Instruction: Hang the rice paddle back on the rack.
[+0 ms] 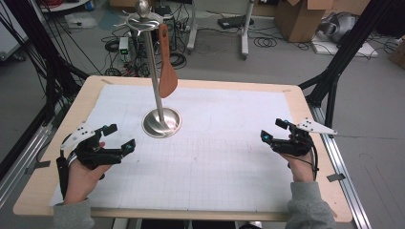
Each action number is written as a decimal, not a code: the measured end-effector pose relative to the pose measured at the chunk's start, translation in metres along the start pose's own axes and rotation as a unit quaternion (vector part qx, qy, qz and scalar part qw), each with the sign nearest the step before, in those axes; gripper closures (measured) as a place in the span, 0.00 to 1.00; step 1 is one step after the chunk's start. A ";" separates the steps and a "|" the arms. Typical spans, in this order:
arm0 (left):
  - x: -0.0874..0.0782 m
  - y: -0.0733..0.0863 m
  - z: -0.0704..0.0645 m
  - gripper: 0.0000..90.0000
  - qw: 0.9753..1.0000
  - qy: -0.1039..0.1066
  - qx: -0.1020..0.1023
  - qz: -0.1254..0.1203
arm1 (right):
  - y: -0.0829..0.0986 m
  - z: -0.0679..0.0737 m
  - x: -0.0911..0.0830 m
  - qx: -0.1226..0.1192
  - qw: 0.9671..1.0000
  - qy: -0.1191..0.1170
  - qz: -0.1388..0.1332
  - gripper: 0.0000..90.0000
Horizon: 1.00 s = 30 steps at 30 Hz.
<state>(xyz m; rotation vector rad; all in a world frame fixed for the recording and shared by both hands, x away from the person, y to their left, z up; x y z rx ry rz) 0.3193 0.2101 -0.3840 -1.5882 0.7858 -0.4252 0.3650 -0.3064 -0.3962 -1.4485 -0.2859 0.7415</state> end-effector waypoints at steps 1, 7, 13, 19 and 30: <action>0.000 0.000 0.000 0.03 1.000 0.000 0.001 -0.001 | 0.001 -0.002 -0.001 -0.001 1.000 0.002 -0.002 0.13; -0.002 0.001 0.002 0.03 1.000 -0.003 -0.003 -0.002 | 0.010 -0.011 -0.011 0.010 1.000 0.012 -0.004 0.13; -0.004 0.002 0.005 0.03 1.000 -0.008 -0.002 0.001 | 0.019 -0.020 -0.017 0.017 1.000 0.024 0.001 0.13; -0.007 0.005 0.010 0.03 1.000 -0.017 -0.007 0.003 | 0.023 -0.028 -0.024 0.025 0.999 0.035 -0.004 0.13; -0.012 0.010 0.019 0.03 0.999 -0.034 -0.006 0.004 | 0.040 -0.046 -0.034 0.038 0.996 0.076 -0.001 0.13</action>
Point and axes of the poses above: each handheld gripper's, and its own axes: x roughly forward along the jaws, y roughly out of its underside, z roughly to its left, the point moved 5 cm from there along x, roughly forward along the jaws, and after that the axes turned 3 degrees about y, right-handed, at the moved point
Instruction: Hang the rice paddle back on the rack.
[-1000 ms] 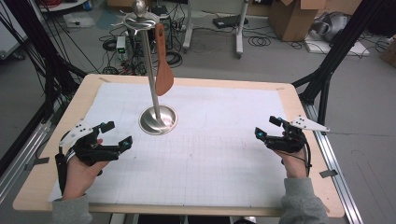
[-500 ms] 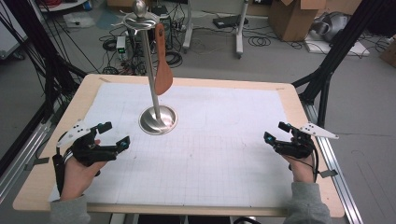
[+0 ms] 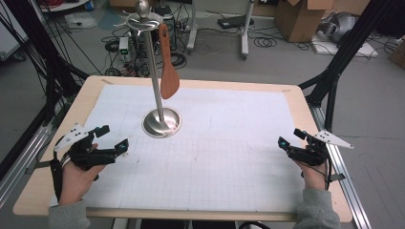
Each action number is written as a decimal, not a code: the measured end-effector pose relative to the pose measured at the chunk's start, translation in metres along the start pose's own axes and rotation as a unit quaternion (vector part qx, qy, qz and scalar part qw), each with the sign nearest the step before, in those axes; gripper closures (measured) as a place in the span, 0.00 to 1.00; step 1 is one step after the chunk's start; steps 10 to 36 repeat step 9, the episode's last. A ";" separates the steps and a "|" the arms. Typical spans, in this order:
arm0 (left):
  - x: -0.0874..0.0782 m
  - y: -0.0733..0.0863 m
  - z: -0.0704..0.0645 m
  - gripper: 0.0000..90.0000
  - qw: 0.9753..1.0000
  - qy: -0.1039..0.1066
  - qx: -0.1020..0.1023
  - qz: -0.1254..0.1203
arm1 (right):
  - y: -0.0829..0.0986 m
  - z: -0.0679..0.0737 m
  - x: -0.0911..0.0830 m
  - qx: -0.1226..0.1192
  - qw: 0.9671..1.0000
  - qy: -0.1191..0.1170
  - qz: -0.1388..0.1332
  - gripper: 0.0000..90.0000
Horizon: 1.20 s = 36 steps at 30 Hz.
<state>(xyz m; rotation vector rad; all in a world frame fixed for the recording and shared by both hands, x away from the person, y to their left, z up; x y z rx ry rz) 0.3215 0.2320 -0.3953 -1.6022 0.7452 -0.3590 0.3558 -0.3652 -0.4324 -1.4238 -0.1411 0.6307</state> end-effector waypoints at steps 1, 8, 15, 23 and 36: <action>0.000 0.001 0.002 0.03 1.000 -0.004 -0.002 0.001 | 0.001 -0.001 0.000 0.001 1.000 0.001 0.000 0.13; -0.003 0.003 0.009 0.03 1.000 -0.018 -0.004 -0.006 | 0.000 -0.004 -0.003 0.011 1.000 0.001 -0.014 0.13; -0.003 0.003 0.009 0.03 1.000 -0.019 -0.003 -0.007 | -0.001 -0.004 -0.004 0.012 1.000 0.001 -0.017 0.13; -0.003 0.003 0.009 0.03 1.000 -0.019 -0.003 -0.007 | -0.001 -0.004 -0.004 0.012 1.000 0.001 -0.017 0.13; -0.003 0.003 0.009 0.03 1.000 -0.019 -0.003 -0.007 | -0.001 -0.004 -0.004 0.012 1.000 0.001 -0.017 0.13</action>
Point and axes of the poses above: each handheld gripper's, and its own axes: x roughly forward along the jaws, y roughly out of its underside, z roughly to its left, the point moved 5 cm from there along x, roughly forward along the jaws, and after that the axes turned 3 degrees about y, right-handed, at the moved point
